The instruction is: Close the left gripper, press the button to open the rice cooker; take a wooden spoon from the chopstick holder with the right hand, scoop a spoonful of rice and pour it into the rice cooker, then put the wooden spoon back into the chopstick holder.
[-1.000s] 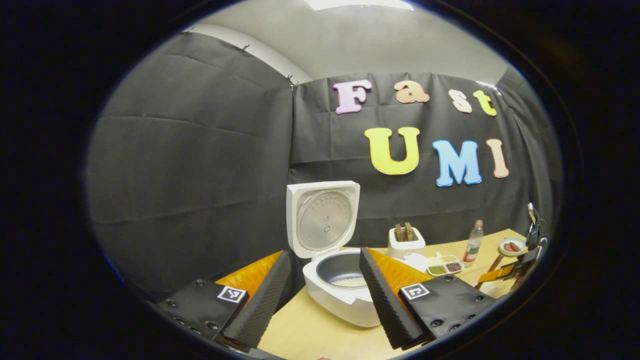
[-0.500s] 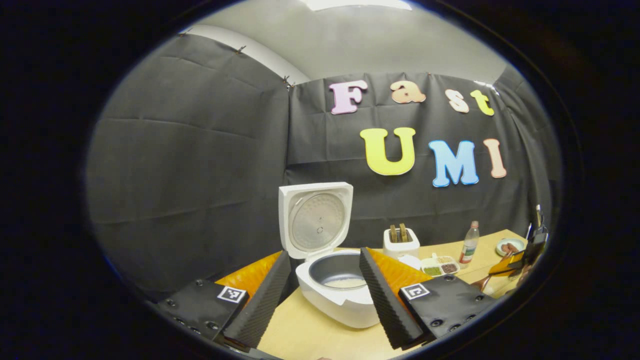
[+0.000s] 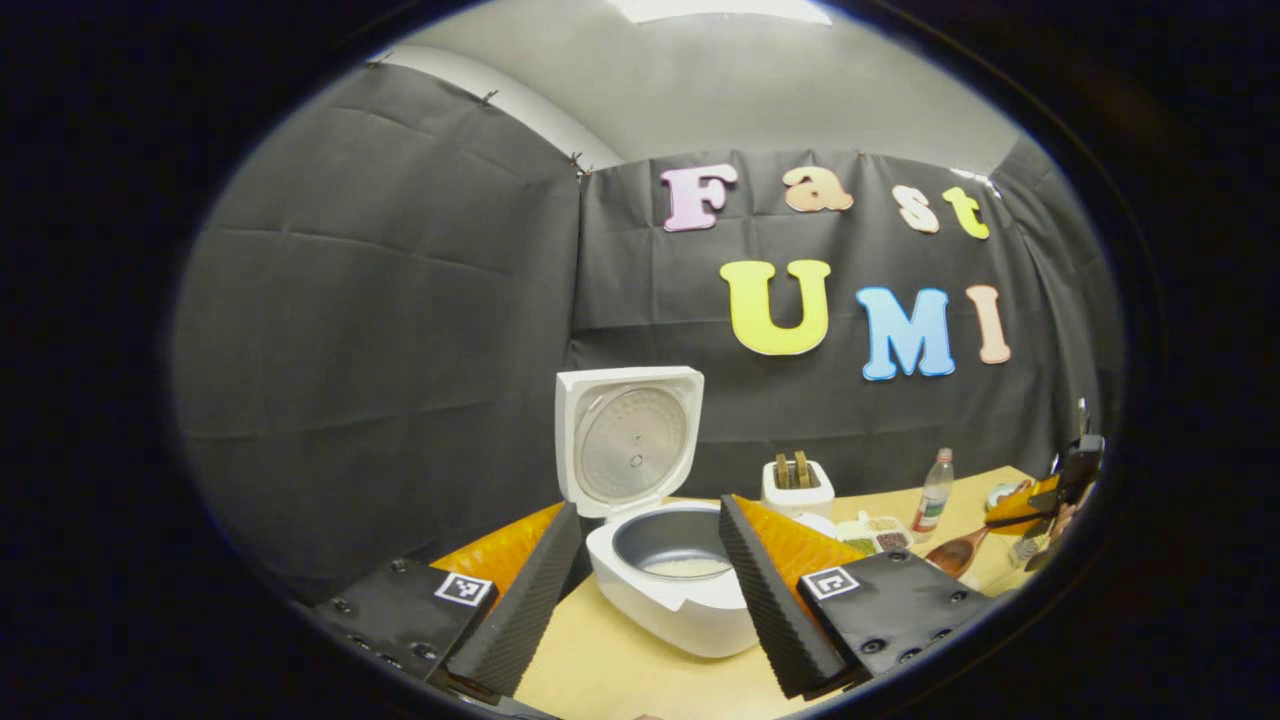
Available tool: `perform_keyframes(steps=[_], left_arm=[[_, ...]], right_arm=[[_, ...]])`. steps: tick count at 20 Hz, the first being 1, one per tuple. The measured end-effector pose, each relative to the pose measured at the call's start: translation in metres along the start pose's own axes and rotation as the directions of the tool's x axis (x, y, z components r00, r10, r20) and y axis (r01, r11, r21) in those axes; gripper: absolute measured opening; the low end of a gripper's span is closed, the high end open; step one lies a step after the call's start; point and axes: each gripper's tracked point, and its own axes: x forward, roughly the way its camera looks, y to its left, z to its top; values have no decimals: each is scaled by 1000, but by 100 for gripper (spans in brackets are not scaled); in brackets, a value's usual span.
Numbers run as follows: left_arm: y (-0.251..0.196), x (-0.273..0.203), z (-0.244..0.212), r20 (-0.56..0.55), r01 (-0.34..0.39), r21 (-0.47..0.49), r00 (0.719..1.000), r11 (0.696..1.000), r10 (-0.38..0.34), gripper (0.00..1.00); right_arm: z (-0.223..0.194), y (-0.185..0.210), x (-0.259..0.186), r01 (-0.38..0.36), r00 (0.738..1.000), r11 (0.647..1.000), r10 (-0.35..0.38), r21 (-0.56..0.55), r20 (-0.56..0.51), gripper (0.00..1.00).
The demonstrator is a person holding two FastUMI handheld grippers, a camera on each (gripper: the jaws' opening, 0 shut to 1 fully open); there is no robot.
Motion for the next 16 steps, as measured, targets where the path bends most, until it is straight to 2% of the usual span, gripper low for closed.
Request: perform_keyframes(steps=[1, 2, 3, 9, 10, 12, 13, 15, 16], left_arm=[[3, 0, -1, 0, -4, -2, 1000, 1000, 4, 92], [7, 0, -3, -2, -9, -4, 1000, 1000, 9, 96], [11, -1, -4, -6, -15, -7, 1000, 1000, 15, 92], [40, -8, -15, -25, -66, -24, 998, 998, 65, 92], [46, -10, -18, -27, -77, -22, 997, 997, 76, 96], [55, -16, -20, -30, -92, -20, 995, 996, 91, 96], [59, -17, -21, -33, -98, -23, 995, 995, 97, 92], [66, -21, -23, -37, -110, -36, 993, 993, 109, 100], [71, -24, -26, -40, -117, -45, 993, 992, 116, 96]], right_arm=[[-1, 6, 1, -11, 1000, 1000, 11, 7, 0, 13], [0, 12, 2, -21, 1000, 1000, 21, 11, 0, 13], [1, 18, 3, -30, 1000, 999, 30, 16, 3, 13], [-4, 66, 16, -98, 995, 995, 98, 9, -18, 13], [-5, 75, 19, -107, 994, 994, 107, 0, -24, 13], [-9, 95, 27, -128, 991, 992, 128, -13, -35, 13], [-10, 103, 33, -139, 990, 990, 138, -22, -39, 13], [-12, 120, 40, -155, 987, 987, 153, -35, -45, 13], [-15, 129, 45, -162, 986, 986, 159, -46, -48, 13]])
